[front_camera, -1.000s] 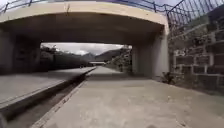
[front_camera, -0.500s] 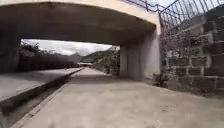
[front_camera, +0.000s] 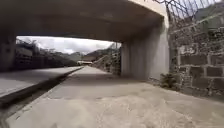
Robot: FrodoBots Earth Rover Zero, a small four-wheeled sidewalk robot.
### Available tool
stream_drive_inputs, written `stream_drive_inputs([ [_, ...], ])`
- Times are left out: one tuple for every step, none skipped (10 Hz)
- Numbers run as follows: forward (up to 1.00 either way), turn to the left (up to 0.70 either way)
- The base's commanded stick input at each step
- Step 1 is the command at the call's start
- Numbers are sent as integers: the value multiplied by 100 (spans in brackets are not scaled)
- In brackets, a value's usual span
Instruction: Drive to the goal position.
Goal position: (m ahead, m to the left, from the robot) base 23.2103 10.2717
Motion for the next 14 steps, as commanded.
stream_drive_inputs([
  [100,0],
  [100,0],
  [100,0],
  [100,0],
  [100,0],
  [100,0],
  [100,0],
  [100,0],
  [100,17],
  [100,6],
  [100,0],
  [100,0],
  [100,0],
  [100,0],
])
